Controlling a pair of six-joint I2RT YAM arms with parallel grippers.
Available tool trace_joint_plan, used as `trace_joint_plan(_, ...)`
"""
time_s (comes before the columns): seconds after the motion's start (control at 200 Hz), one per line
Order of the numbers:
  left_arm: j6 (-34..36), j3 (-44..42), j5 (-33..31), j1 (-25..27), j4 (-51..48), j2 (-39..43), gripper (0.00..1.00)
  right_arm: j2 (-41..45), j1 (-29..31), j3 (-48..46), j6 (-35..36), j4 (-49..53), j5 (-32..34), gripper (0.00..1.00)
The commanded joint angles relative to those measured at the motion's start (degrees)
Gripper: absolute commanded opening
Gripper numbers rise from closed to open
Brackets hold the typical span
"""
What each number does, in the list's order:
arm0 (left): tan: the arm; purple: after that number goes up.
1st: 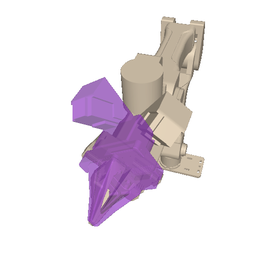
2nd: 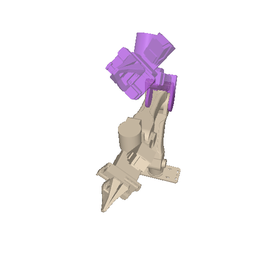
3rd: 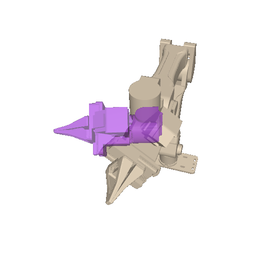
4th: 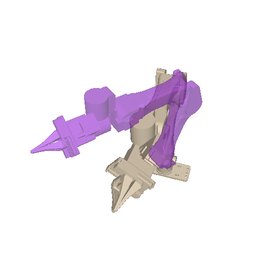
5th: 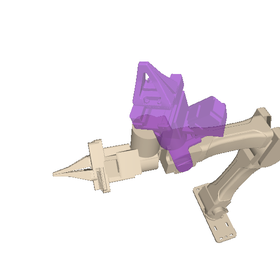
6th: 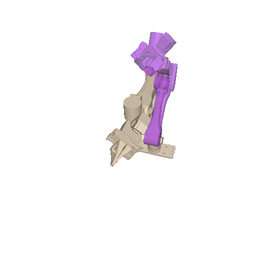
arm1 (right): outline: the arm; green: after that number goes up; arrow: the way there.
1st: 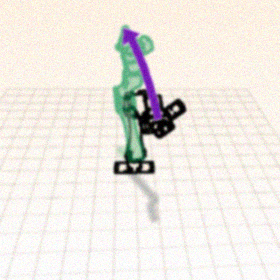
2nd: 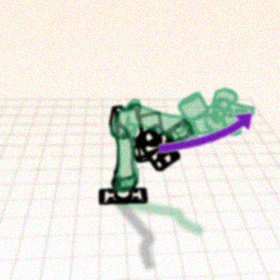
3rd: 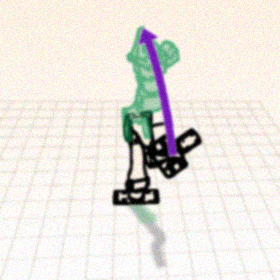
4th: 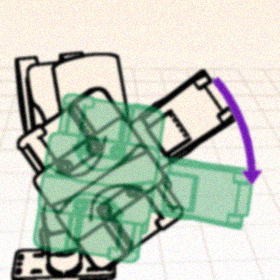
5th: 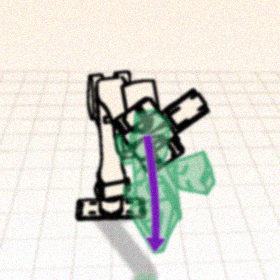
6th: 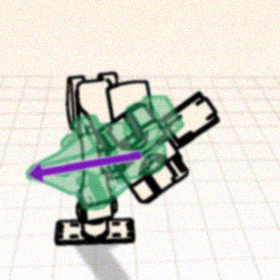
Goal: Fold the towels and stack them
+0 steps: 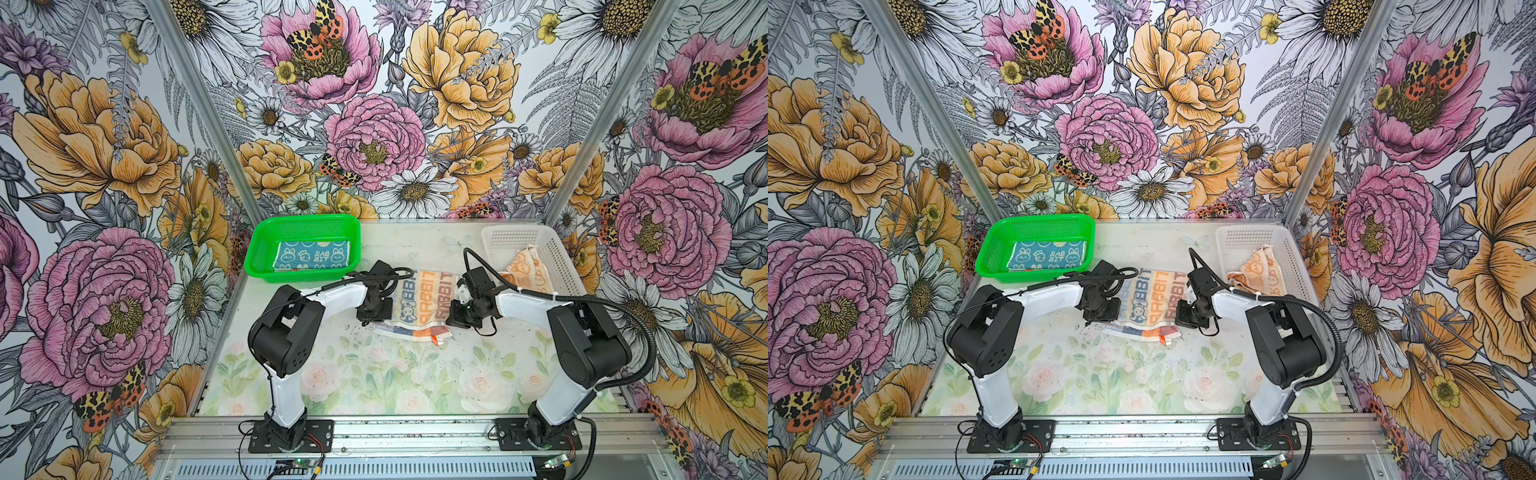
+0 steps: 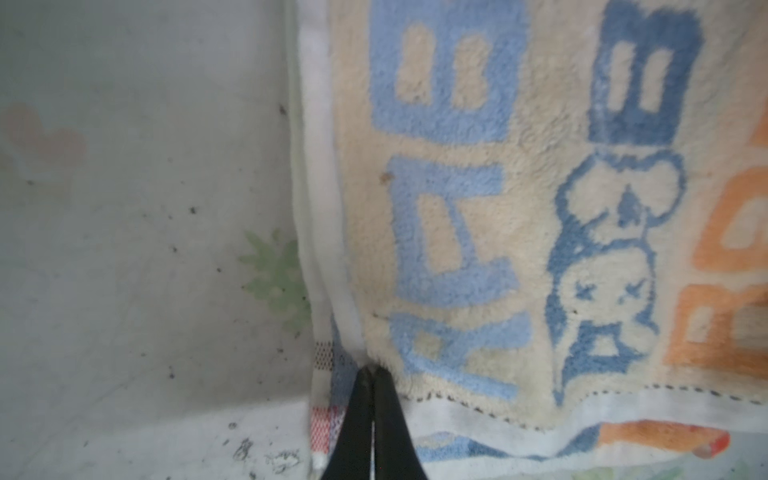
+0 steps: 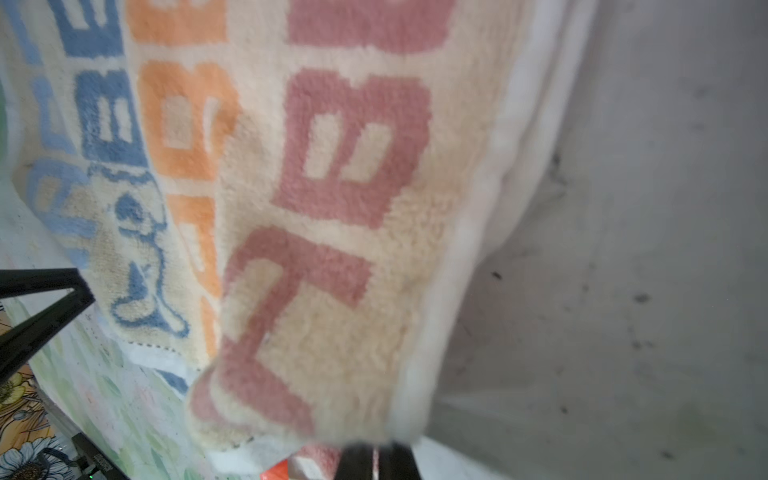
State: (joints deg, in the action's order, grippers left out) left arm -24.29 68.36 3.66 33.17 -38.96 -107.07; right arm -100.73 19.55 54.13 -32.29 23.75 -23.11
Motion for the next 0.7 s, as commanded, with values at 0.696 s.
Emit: trace_joint_plan(0.696, -2.4, 7.5, -0.2, -4.4, 2.7, -4.9, 0.0, -19.5, -2.2, 24.8, 5.5, 11.6, 5.6, 0.0)
